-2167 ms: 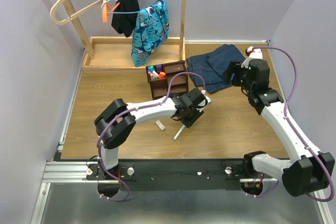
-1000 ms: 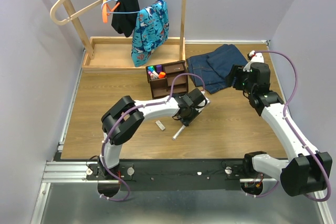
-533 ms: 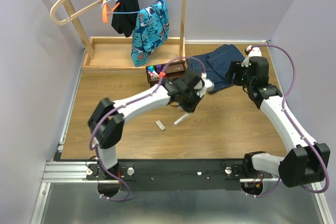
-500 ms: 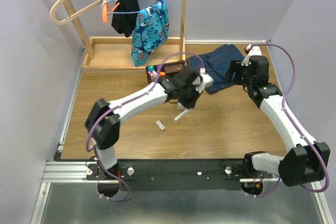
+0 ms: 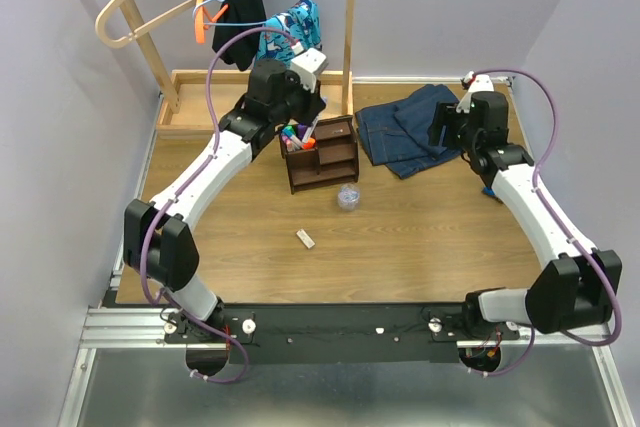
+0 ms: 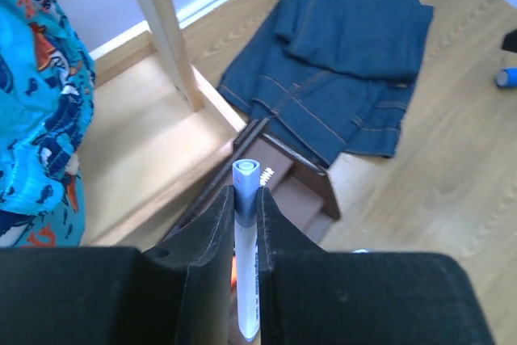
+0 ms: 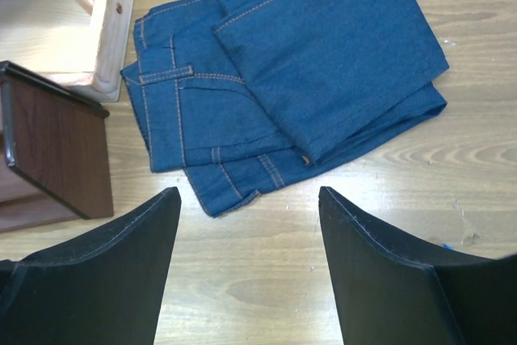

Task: Sort the stationery into containers
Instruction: Place the pen in the storage box.

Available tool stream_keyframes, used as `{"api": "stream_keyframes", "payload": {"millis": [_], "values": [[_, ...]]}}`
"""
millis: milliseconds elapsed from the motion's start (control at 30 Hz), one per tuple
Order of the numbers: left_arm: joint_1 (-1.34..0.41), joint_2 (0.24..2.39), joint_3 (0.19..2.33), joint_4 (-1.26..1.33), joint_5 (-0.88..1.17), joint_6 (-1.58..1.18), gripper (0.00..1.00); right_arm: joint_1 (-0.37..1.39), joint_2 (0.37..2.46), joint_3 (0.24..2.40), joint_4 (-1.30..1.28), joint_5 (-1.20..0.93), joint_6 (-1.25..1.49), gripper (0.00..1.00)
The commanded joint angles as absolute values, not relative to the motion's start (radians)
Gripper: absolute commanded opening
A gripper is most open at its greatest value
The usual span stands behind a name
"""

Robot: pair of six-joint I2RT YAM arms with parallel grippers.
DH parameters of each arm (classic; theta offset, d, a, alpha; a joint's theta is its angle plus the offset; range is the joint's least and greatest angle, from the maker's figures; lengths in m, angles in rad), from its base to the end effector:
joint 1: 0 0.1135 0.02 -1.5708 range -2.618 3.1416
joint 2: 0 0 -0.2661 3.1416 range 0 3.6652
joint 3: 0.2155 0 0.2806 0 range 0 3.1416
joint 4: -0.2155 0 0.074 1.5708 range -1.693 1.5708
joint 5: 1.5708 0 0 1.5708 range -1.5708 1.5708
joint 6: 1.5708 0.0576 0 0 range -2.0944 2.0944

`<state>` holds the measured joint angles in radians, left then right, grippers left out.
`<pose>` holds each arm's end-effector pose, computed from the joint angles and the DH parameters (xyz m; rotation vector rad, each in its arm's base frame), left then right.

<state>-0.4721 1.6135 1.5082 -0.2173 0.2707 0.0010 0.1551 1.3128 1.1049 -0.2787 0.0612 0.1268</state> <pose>0.3787 -0.2107 0.3692 0.6308 1.8161 -0.5749 0.3453 0.0504 0.3114 0.0088 2.0582 0.1118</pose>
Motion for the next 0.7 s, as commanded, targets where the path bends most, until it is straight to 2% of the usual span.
{"api": "stream_keyframes", "payload": {"millis": [0, 267, 667], "values": [[-0.404, 1.638, 1.439, 0.145, 0.357, -0.047, 0.11, 0.146, 1.359, 1.164, -0.261, 0.055, 0.097, 0.77], [-0.341, 1.738, 1.417, 0.307, 0.364, -0.159, 0.11, 0.146, 1.399, 1.166, -0.249, 0.064, 0.061, 0.77], [-0.336, 1.727, 1.191, 0.475, 0.391, -0.221, 0.1, 0.147, 1.448, 1.155, -0.233, 0.067, 0.032, 0.77]]}}
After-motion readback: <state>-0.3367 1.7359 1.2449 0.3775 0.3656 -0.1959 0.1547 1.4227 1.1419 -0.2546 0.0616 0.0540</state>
